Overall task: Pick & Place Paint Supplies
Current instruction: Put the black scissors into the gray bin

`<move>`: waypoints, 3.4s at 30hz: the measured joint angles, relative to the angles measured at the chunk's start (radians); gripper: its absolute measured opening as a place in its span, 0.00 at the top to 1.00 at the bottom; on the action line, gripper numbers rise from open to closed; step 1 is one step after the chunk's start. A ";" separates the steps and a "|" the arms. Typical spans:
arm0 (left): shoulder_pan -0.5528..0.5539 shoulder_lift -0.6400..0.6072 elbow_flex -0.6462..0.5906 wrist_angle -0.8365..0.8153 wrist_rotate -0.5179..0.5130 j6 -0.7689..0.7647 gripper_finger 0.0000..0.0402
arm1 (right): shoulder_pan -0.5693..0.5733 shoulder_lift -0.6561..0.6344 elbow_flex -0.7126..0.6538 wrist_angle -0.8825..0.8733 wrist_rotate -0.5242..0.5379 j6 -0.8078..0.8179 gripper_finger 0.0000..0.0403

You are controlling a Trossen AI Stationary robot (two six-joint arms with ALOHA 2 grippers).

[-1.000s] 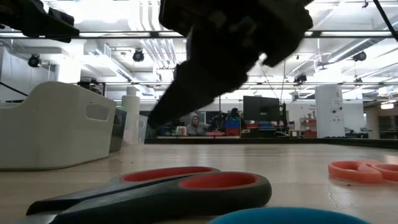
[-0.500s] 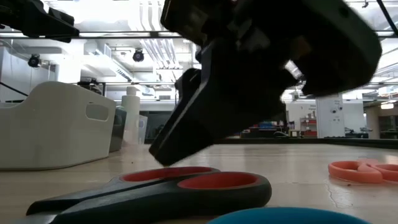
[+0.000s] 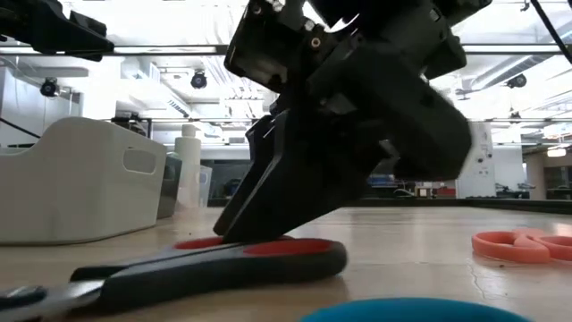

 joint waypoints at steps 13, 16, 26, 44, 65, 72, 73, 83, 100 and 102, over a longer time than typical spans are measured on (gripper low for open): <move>0.000 0.000 0.000 0.000 0.000 0.000 0.87 | -0.056 -0.003 0.002 -0.067 0.004 0.101 0.59; 0.000 0.000 0.000 0.000 0.000 0.000 0.87 | -0.054 -0.003 0.001 -0.070 0.007 0.096 0.70; 0.000 0.000 0.000 0.000 0.000 0.000 0.87 | -0.054 -0.002 -0.001 -0.075 -0.010 0.098 0.94; 0.000 0.000 0.000 0.000 0.000 0.000 0.87 | -0.028 -0.065 0.020 -0.098 -0.050 0.109 0.94; 0.000 0.000 0.000 0.000 0.000 0.000 0.87 | -0.063 -0.119 0.276 -0.026 0.067 0.043 0.94; 0.000 0.000 0.000 0.000 0.000 0.000 0.87 | -0.113 -0.099 0.286 0.053 0.073 0.048 0.94; 0.000 0.000 0.000 0.000 0.000 0.000 0.87 | -0.119 -0.084 0.286 0.067 0.072 0.048 0.94; 0.000 0.000 0.000 0.000 0.000 0.000 0.87 | -0.150 0.036 0.320 0.134 0.067 0.055 0.94; 0.000 0.000 0.000 0.000 0.000 0.000 0.87 | -0.189 0.174 0.438 -0.041 0.071 0.103 0.94; 0.000 0.000 0.000 -0.001 0.000 0.000 0.87 | -0.189 0.174 0.438 -0.047 0.073 0.103 0.94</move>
